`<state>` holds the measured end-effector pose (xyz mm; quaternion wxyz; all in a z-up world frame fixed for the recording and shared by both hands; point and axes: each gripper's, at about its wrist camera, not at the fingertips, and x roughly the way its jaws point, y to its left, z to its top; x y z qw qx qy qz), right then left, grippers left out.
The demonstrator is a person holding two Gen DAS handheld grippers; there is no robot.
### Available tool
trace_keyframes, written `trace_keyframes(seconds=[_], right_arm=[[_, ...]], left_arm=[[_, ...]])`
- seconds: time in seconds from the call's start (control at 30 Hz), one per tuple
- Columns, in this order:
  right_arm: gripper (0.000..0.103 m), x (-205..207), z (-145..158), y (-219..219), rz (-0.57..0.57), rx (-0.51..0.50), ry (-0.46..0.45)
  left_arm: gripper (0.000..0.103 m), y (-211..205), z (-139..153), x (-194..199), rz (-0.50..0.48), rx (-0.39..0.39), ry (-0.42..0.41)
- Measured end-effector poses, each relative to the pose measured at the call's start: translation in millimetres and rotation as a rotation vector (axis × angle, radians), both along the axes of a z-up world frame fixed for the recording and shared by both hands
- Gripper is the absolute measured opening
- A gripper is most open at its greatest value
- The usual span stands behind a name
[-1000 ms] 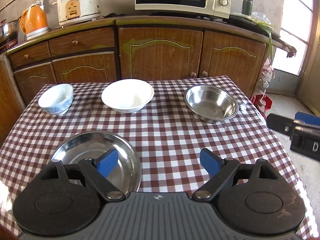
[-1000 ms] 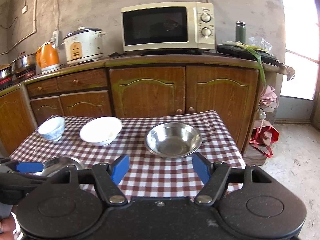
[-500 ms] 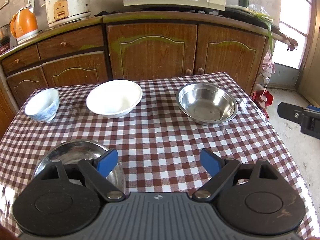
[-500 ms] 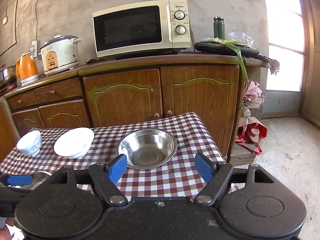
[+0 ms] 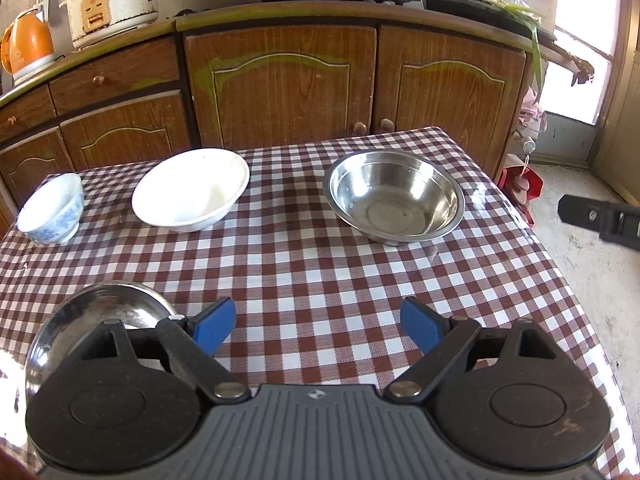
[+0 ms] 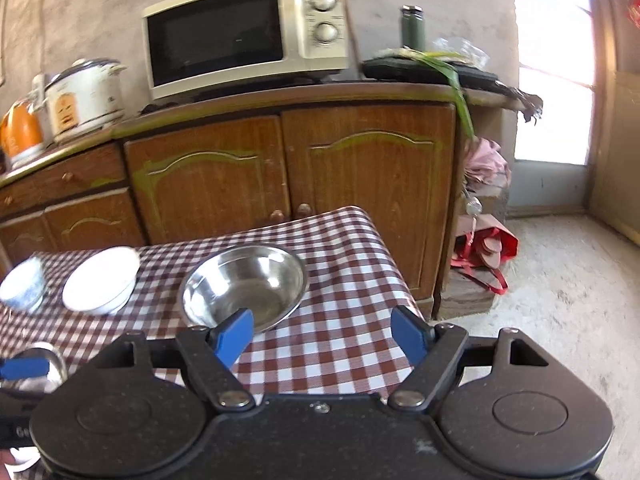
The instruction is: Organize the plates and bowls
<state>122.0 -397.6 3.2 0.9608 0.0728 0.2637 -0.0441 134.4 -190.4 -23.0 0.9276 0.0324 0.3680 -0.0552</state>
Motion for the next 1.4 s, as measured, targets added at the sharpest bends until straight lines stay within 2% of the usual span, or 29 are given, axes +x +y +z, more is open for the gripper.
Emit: trace_keyframes(seconds=[0.23,0.6,0.77,0.87,1.03,1.2,1.3,1.4], right_arm=[[0.09,15.4,-2.3,-10.5,-0.003,0.035,0.0],[0.093,51.3,-6.4,10.1,0.115,-0.078,0.017],[0.095,73.5,-9.7,7.1,0.049,-0.113,-0.015],[0.095,94.4,-9.0,6.0,0.042,-0.145,0.042],[0.095,120.5,-31.5,-2.6,0.095,-0.044,0.119],[0.095,132.2,-44.0,-16.9,0.105,0.085,0.11],[0.095,137.2,-47.2,-22.4,0.092,0.098,0.097],[0.094,145.1,-58.2,-26.0,0.09,0.141,0.122]], left_arm=[[0.092,-2.6,-1.0,17.9,0.027,-0.002,-0.001],[0.092,-4.0,2.8,62.1,0.069,0.048,-0.042],[0.092,-6.2,-1.3,81.5,0.084,0.054,-0.04],[0.092,-9.8,-4.8,91.9,0.084,0.058,-0.039],[0.093,-19.4,-12.2,107.7,0.056,0.093,-0.042],[0.093,-27.0,-20.5,121.0,0.041,0.11,-0.03],[0.093,-27.0,-27.0,129.2,0.057,0.096,-0.009],[0.093,-25.6,-34.3,136.9,0.076,0.107,-0.003]])
